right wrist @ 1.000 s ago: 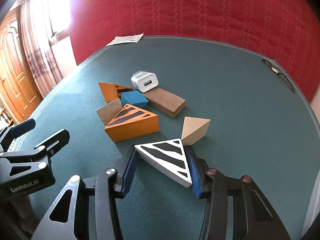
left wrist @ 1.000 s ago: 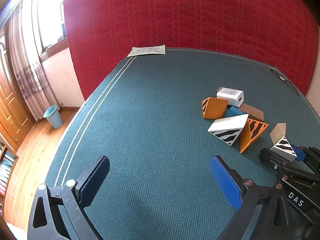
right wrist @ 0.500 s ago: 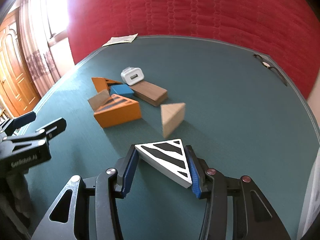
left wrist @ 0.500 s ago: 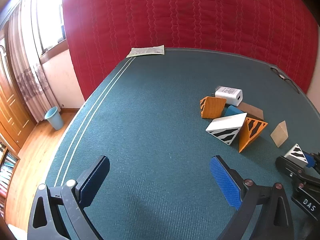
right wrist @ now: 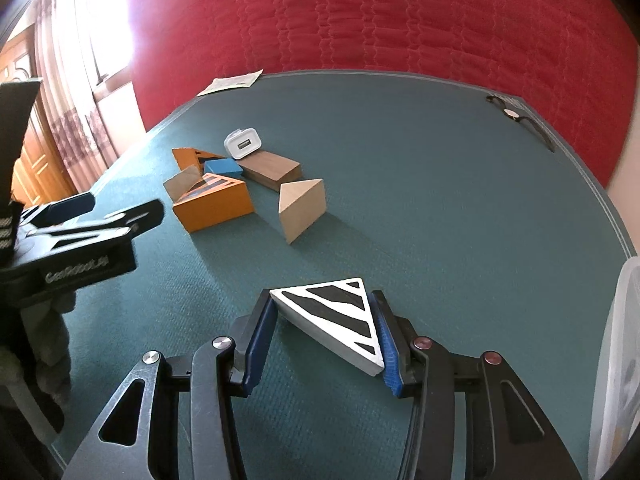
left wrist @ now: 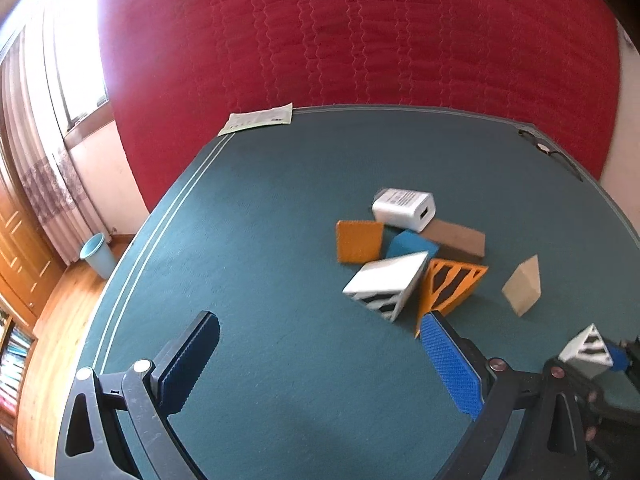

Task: Organize rigid objects
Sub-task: 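Lift the striped triangle with the right gripper while the left grasps the white box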

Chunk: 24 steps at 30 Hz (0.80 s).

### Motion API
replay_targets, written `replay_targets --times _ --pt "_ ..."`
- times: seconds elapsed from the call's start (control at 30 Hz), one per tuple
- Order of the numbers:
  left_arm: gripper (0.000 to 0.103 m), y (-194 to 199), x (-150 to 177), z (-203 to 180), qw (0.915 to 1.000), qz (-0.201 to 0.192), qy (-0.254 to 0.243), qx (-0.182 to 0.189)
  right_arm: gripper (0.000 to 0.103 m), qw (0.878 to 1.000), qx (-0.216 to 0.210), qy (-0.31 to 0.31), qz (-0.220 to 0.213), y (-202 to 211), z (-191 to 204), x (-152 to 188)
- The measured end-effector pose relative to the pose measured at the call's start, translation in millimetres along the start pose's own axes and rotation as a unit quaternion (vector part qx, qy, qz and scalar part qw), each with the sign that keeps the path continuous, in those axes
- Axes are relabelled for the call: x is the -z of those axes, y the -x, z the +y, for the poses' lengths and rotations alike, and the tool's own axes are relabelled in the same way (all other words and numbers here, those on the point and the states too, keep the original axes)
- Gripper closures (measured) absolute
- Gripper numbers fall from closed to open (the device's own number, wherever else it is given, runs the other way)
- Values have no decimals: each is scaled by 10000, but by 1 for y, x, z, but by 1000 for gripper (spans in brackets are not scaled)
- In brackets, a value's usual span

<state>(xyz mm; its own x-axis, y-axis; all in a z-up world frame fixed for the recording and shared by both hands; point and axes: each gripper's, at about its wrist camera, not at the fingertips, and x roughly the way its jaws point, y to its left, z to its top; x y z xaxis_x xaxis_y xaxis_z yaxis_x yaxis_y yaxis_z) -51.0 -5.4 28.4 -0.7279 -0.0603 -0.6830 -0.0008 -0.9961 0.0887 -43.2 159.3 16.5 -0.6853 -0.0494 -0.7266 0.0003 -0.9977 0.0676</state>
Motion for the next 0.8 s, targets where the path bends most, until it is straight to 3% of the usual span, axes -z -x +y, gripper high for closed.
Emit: replay_targets --times 0.4,0.67,0.8 --pt "1 -25 -7 11 9992 235 262 -196 55 9999 -93 -72 -25 1 -2 1" --pt "1 -23 -1 29 9977 288 463 -403 55 9999 -92 -71 -26 1 -2 1" --pt "1 -18 1 23 9983 243 419 -318 55 9999 -95 -72 -26 1 -2 1"
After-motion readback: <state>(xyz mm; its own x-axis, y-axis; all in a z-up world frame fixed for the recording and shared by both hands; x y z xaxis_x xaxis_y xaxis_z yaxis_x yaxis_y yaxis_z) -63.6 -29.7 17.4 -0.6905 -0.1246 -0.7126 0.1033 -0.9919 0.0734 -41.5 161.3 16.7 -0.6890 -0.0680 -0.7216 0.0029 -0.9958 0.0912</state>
